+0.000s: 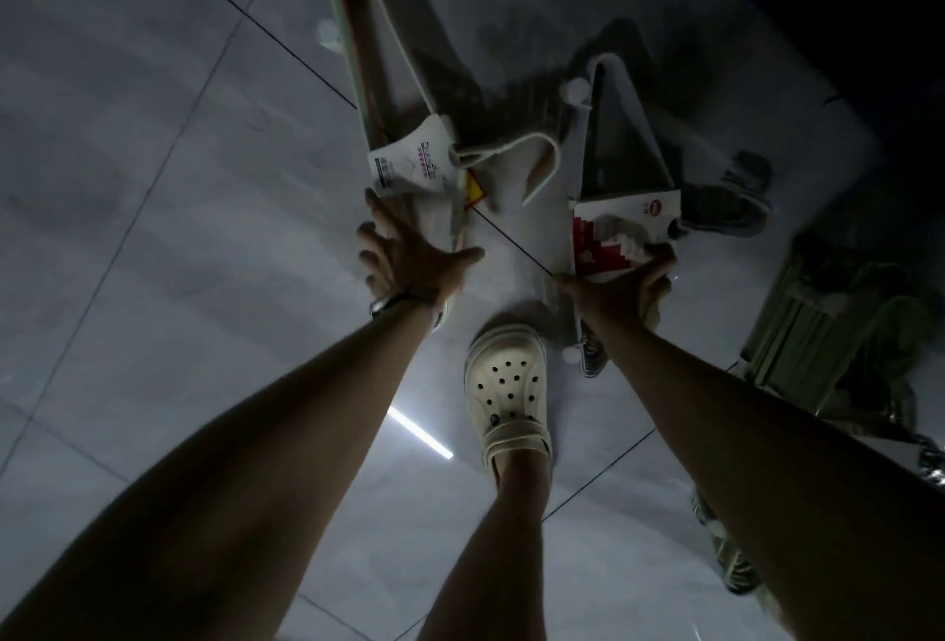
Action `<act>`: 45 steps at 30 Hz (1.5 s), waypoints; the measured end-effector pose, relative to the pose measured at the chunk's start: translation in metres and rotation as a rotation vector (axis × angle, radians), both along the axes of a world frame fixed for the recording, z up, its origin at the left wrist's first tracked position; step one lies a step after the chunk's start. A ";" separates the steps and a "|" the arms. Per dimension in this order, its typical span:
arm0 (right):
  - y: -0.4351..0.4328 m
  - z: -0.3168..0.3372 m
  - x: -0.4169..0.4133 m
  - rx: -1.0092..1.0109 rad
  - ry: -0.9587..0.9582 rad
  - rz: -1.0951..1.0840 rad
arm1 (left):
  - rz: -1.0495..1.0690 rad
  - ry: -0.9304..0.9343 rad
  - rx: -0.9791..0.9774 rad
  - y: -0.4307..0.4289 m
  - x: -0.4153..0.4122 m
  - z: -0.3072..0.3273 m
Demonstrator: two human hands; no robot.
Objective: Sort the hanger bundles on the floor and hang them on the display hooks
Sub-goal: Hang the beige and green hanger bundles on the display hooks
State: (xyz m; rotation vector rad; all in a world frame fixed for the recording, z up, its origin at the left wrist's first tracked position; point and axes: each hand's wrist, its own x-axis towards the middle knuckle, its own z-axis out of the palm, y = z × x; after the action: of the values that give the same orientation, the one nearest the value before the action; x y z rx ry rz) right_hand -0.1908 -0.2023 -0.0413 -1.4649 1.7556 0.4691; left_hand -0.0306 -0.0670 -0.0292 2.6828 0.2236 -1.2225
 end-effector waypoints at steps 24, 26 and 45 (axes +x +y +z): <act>-0.007 0.286 -0.028 -0.038 -0.140 0.012 | 0.416 -0.136 -0.142 0.005 -0.056 0.294; -0.022 0.342 -0.029 -0.024 -0.216 0.052 | 0.442 -0.210 -0.177 0.001 -0.063 0.348; -0.149 0.794 -0.145 -0.352 -0.847 0.462 | 0.587 -0.870 -0.592 -0.052 -0.216 0.788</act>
State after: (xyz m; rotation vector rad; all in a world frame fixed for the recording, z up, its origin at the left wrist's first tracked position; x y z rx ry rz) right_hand -0.3363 -0.3518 0.7525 -1.9400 0.8441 -0.2500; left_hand -0.2465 -0.1185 0.7587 2.1210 0.3891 0.0851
